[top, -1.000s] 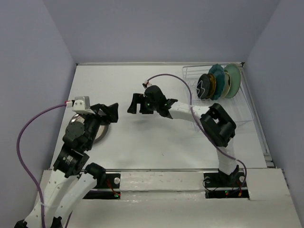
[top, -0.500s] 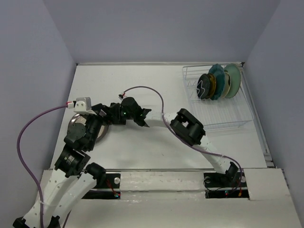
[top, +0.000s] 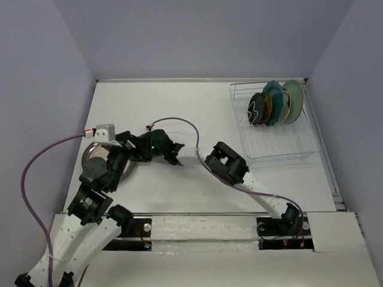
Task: Load the plates into the dish rack
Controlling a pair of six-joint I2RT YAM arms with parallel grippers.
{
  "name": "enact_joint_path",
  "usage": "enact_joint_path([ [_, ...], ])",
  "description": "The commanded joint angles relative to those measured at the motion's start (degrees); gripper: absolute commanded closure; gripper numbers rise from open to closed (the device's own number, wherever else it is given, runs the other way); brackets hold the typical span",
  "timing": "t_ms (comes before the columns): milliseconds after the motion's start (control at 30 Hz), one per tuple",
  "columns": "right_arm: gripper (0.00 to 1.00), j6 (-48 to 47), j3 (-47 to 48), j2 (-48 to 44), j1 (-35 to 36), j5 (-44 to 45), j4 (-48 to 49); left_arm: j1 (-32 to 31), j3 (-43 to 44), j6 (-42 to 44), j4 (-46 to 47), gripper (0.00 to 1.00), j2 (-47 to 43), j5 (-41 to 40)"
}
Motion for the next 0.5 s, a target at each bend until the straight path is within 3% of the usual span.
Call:
enact_joint_path([
  [0, 0.93, 0.3, -3.5, -1.5, 0.7, -1.0, 0.1, -0.3, -0.3, 0.9, 2.6, 0.02, -1.1, -0.7],
  [200, 0.93, -10.2, -12.0, -15.1, -1.1, 5.3, 0.0, -0.3, -0.3, 1.3, 2.6, 0.02, -1.4, -1.8],
  [233, 0.93, -12.5, -14.7, -20.8, -1.1, 6.9, -1.6, -0.4, -0.2, 1.3, 2.6, 0.02, -1.4, -1.6],
  [467, 0.93, -33.7, -25.3, -47.1, -10.8, 27.8, -14.1, -0.3, -0.3, 1.2, 2.8, 0.02, -1.2, -1.6],
])
